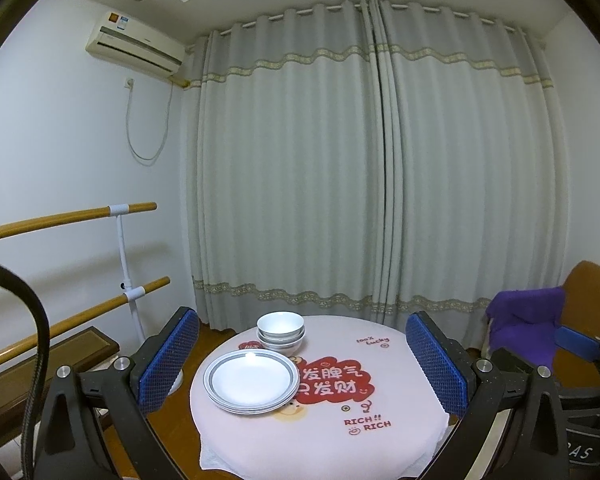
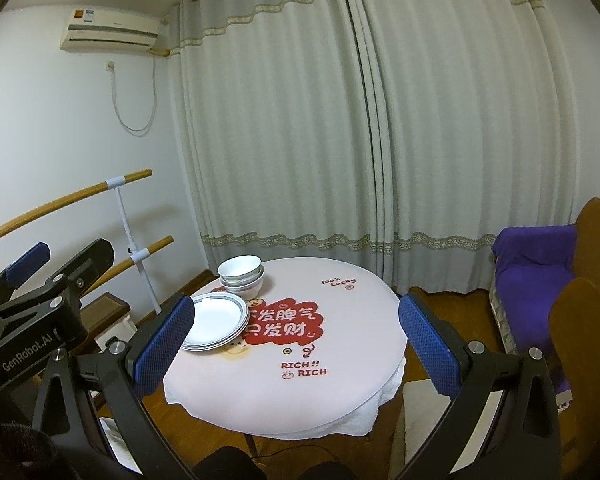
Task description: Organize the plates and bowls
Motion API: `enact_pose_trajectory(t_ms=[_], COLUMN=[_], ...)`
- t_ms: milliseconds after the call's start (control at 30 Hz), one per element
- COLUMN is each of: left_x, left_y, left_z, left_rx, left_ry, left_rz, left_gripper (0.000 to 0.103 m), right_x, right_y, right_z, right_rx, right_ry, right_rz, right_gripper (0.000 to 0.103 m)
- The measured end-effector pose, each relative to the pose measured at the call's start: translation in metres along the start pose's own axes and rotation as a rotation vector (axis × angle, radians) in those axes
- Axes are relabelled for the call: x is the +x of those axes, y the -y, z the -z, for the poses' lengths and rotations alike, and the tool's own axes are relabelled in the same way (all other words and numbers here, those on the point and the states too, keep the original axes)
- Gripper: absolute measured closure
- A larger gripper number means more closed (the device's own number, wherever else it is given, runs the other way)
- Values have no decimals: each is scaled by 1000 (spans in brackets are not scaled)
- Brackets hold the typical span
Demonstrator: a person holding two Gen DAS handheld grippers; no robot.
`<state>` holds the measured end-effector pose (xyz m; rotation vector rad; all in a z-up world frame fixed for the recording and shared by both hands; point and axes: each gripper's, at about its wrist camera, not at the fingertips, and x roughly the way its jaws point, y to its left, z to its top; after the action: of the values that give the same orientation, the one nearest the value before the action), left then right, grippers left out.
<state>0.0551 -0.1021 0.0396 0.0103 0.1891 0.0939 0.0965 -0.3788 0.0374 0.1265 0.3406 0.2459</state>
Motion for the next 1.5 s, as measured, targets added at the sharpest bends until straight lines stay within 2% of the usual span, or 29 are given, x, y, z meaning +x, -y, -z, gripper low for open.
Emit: enact_pose_trajectory(t_ms=[1500], left_x=[-1], left_y=[4], left_z=[6], left_rx=[10], left_ry=[-1], left_rz=[0], left_gripper=[1], right_x=[4], right_y=[4], right_z=[8], right_rx=[6], right_ry=[-17], right_rz=[0], right_gripper=[0])
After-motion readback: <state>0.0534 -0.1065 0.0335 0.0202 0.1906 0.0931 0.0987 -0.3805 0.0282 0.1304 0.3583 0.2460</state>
